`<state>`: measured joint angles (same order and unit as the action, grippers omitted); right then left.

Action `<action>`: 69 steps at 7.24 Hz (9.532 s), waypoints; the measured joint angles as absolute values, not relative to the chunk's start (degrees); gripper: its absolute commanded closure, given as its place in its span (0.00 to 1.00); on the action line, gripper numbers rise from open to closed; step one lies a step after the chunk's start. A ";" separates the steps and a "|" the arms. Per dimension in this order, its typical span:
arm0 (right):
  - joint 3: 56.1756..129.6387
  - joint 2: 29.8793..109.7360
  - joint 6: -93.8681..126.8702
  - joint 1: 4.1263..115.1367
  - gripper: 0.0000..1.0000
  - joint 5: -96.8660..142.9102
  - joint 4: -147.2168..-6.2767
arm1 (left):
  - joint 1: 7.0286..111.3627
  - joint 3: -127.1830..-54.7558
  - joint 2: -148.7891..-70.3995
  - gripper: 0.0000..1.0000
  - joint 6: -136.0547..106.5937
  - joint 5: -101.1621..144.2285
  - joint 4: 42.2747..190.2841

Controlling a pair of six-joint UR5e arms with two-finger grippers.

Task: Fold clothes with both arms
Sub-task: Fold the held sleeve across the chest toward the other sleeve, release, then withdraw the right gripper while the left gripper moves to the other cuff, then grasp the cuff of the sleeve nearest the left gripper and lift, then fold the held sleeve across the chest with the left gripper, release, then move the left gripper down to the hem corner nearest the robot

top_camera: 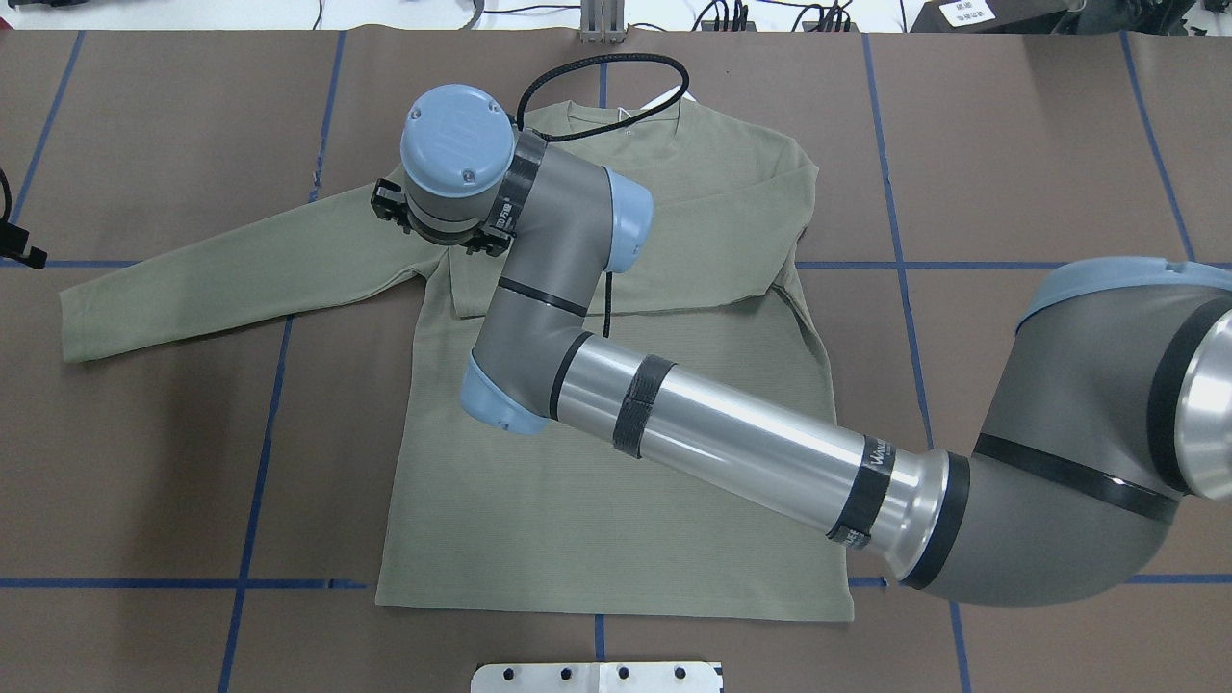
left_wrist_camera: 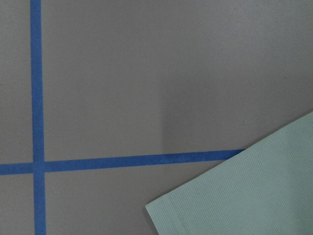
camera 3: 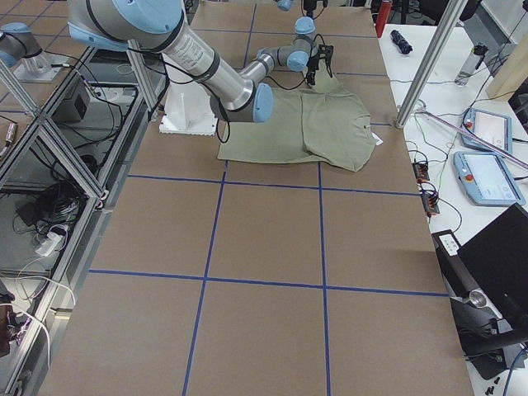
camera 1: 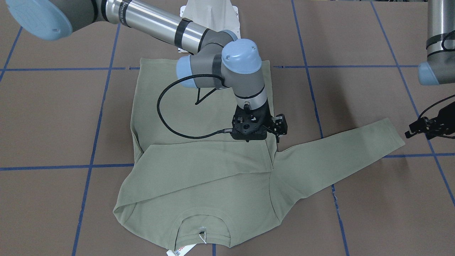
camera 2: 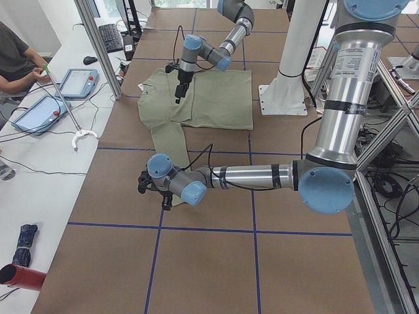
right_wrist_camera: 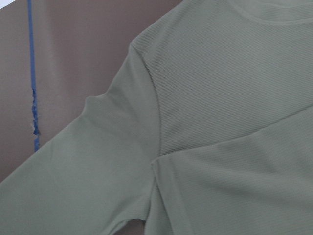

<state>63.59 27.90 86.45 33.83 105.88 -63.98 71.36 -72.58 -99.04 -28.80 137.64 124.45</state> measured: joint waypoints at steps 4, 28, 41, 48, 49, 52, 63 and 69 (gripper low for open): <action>86.03 51.92 81.00 46.12 0.00 121.70 -65.46 | 69.44 -68.68 -101.18 0.26 -28.91 137.67 124.59; 92.87 58.93 76.84 48.94 0.00 123.31 -65.48 | 67.23 -65.75 -102.22 0.51 -28.15 135.80 124.38; 95.83 62.44 76.09 52.32 0.00 127.73 -65.37 | 67.25 -76.41 -103.11 1.00 -32.42 140.95 122.30; 98.26 80.81 49.73 68.48 0.00 136.29 -64.71 | 46.28 -81.30 -137.90 1.00 -82.25 128.17 122.27; 98.29 81.76 48.18 69.39 0.00 136.30 -64.62 | 42.69 -75.93 -145.27 1.00 -85.40 122.91 122.53; 98.83 83.03 46.99 70.65 0.00 136.18 -64.52 | 32.26 -55.41 -160.69 1.00 -91.37 104.02 130.83; 116.56 85.98 87.10 37.74 0.02 109.79 -64.94 | 37.91 -91.01 -132.68 0.22 -80.55 113.72 121.91; 124.29 93.09 122.91 -1.45 0.12 69.85 -72.53 | 41.02 -98.48 -123.44 0.21 -77.78 116.50 120.51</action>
<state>124.29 93.09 122.91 -1.45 69.85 -72.53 41.02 -98.48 -123.44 -77.78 116.50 120.51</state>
